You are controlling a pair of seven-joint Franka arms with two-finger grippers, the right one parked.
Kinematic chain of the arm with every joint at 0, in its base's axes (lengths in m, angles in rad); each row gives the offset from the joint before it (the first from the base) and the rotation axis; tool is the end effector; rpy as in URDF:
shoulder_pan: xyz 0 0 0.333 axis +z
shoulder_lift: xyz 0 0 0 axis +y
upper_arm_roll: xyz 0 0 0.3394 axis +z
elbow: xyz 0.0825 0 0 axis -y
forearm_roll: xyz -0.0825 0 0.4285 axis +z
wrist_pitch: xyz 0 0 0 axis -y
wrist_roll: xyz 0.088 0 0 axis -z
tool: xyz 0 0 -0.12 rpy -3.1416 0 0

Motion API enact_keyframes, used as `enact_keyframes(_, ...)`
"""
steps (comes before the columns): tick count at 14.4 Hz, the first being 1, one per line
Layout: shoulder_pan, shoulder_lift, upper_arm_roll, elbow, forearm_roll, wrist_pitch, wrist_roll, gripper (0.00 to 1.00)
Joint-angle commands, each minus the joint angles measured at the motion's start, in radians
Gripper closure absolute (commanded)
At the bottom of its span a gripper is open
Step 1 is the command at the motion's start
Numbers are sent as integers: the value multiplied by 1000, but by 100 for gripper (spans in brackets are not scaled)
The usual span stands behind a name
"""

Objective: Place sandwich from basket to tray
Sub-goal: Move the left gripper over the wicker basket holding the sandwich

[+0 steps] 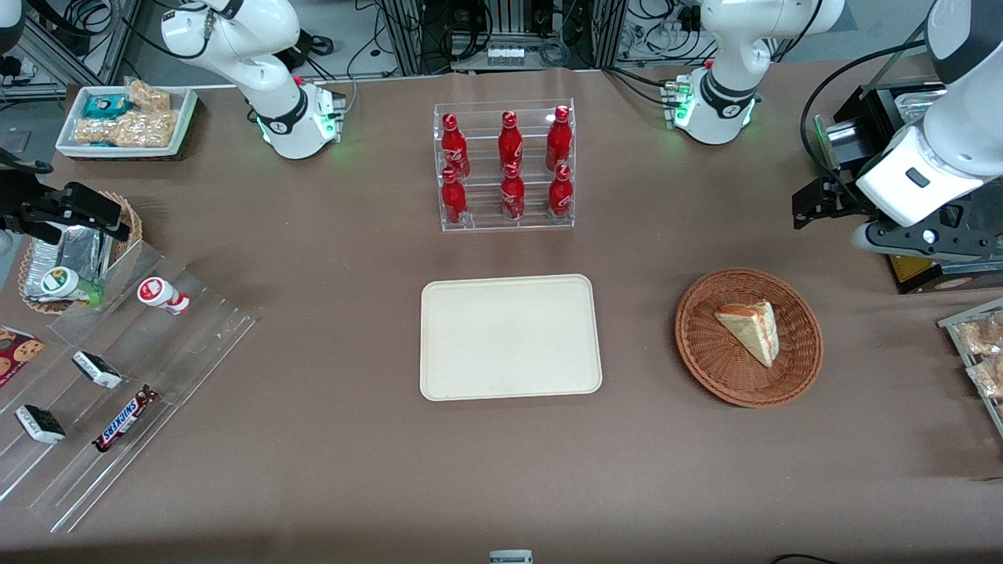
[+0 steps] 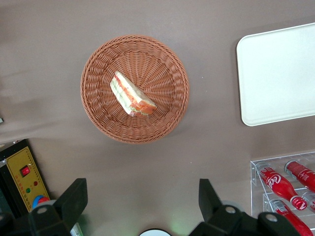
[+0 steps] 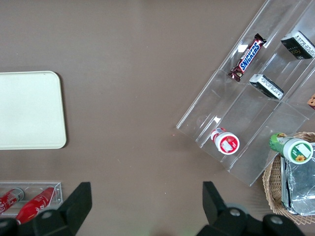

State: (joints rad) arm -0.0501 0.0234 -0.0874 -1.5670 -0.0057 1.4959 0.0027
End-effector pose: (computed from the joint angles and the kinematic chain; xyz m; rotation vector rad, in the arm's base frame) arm 0.5911 -0.0819 0.6167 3.1290 -0.2201 -0.1487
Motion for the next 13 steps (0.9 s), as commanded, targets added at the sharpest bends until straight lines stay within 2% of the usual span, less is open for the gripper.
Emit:
enact_keyframes(1, -7, 6, 3, 19, -3, -19, -15, 0)
enact_keyframes(13, 2, 21, 6, 15, -7, -37, -36, 0)
